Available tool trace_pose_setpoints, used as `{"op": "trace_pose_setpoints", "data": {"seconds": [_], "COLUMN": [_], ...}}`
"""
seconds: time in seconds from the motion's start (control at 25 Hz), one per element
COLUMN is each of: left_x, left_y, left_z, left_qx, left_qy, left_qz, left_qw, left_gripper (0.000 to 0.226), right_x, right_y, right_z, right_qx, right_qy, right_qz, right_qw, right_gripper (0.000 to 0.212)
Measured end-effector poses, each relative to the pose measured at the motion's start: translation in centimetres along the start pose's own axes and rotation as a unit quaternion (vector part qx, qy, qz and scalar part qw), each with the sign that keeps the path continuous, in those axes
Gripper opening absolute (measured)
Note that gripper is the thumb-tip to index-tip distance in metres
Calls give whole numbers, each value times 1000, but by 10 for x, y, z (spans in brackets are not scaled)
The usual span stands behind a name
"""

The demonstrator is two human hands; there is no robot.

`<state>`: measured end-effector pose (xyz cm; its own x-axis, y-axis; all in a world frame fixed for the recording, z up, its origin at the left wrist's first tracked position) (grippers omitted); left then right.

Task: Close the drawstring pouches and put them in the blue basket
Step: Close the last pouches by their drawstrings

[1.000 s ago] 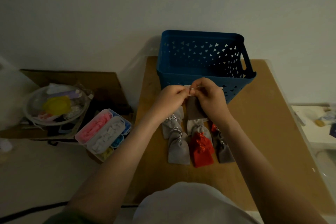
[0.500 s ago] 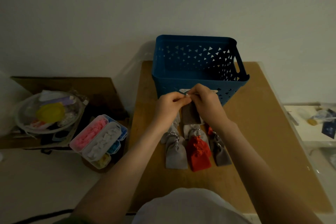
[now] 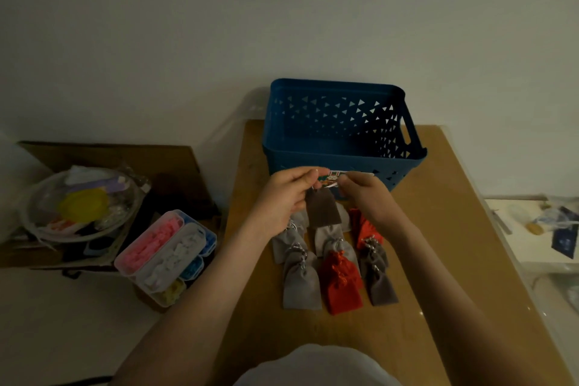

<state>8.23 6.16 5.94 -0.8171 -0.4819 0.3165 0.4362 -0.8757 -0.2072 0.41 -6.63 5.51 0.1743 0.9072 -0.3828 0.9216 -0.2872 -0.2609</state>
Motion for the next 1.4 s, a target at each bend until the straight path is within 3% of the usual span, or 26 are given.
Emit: {"op": "trace_pose_setpoints", "data": {"seconds": [0.16,0.36,0.48,0.92,1.04,1.12,1.28,1.4], "left_x": [-3,0,1,9,9,5,-2,-4], "left_y": [3,4,2,-4,-6,-7,-1,2], "left_z": [0,-1,0,4,8,9,4,-3], "left_qx": [-20,-5,11,80,101,104,62,6], "left_qy": [117,150,147,198,239,241,187,162], "left_qz": [78,132,159,120,127,142,137,148], "left_qw": [990,980,976,970,957,954,971,976], "left_gripper": [11,17,18,9,7,19,22,19], "right_x": [5,20,23,22,23,24,30,31], "right_y": [-8,-17,-20,-11,-9,-7,-1,-1], "right_z": [-19,-36,-37,-24,-29,-32,-26,-19], "right_qx": [-36,-105,-137,-138,-161,-165,-156,-145], "right_qy": [129,157,158,183,155,136,208,167], "right_qz": [-8,-86,-72,66,61,55,1,-2], "right_qw": [991,978,975,971,973,975,966,975], "right_gripper": [32,16,12,8,9,8,15,21]}}
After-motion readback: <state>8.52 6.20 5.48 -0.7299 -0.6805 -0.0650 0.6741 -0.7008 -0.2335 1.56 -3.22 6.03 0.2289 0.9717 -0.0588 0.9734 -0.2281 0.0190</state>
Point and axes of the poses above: each hand's wrist, its own y-axis towards the middle knuckle, its own x-axis out of the palm, z = x × y, the point moved 6 cm from there along y, towards the middle knuckle, and after that the axes turned 15 degrees about -z, right-handed, at the moved point
